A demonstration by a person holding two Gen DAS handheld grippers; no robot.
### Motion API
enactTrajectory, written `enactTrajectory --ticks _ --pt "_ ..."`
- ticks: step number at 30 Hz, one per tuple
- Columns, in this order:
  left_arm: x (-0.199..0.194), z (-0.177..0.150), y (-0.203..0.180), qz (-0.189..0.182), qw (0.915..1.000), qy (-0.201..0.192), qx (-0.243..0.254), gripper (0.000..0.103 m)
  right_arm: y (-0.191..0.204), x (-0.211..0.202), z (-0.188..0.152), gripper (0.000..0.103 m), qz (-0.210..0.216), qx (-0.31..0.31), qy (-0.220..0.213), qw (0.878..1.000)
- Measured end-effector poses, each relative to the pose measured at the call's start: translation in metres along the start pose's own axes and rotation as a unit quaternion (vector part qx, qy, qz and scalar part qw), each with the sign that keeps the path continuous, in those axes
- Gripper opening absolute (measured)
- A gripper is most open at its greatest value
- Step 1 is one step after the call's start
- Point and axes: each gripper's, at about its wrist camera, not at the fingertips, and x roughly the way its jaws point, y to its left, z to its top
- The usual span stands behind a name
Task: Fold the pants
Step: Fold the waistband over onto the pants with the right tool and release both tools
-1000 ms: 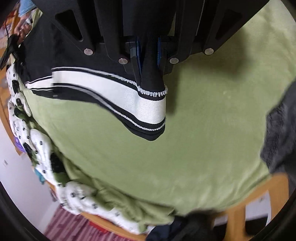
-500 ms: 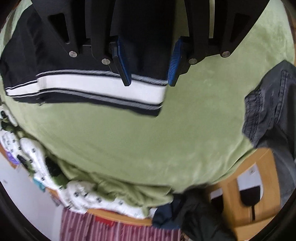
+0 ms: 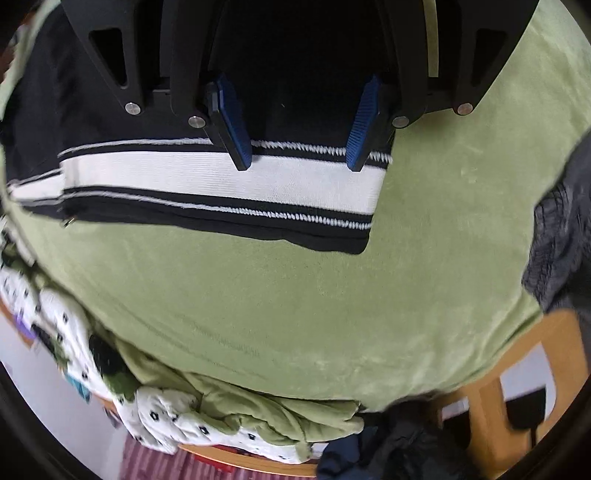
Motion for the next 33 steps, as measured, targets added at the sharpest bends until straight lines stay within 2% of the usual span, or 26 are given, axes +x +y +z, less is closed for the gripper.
enactTrajectory --ticks 1,3,8,11,15,19,23,27,30,33 --pt "-0.004 0.000 0.002 -0.009 0.9999 0.003 -0.007 0.051 0.001 -0.009 0.003 0.038 0.026 0.020 0.001 0.999" --pt "-0.012 0.000 0.004 -0.024 0.9996 0.003 -0.017 0.051 0.010 -0.027 0.008 0.038 0.051 0.038 -0.009 0.998" --pt "-0.044 -0.012 0.009 -0.031 0.9988 -0.018 -0.032 0.051 0.069 -0.061 0.017 0.038 0.064 0.014 -0.025 0.998" --pt "-0.069 -0.022 0.016 -0.037 0.9975 -0.042 -0.043 0.051 0.105 -0.080 0.014 0.038 0.115 0.001 -0.040 0.993" --pt "-0.096 -0.041 0.029 -0.045 0.9951 -0.063 -0.062 0.051 0.136 -0.096 -0.002 0.038 0.130 0.016 -0.037 0.991" --pt "-0.105 -0.068 0.043 -0.048 0.9945 -0.044 -0.083 0.051 0.143 -0.106 -0.025 0.038 0.170 0.034 -0.027 0.984" --pt "-0.110 -0.104 0.069 -0.056 0.9904 -0.033 -0.122 0.049 0.140 -0.107 -0.045 0.038 0.175 0.029 0.012 0.984" --pt "-0.107 -0.126 0.087 -0.087 0.9827 -0.013 -0.163 0.049 0.134 -0.124 -0.049 0.039 0.164 0.006 -0.022 0.986" --pt "-0.103 -0.131 0.081 -0.087 0.9852 -0.004 -0.147 0.049 0.127 -0.127 -0.050 0.039 0.166 0.001 -0.021 0.986" --pt "-0.101 -0.135 0.072 -0.075 0.9887 -0.005 -0.129 0.049 0.119 -0.122 -0.052 0.039 0.172 0.004 0.000 0.985"
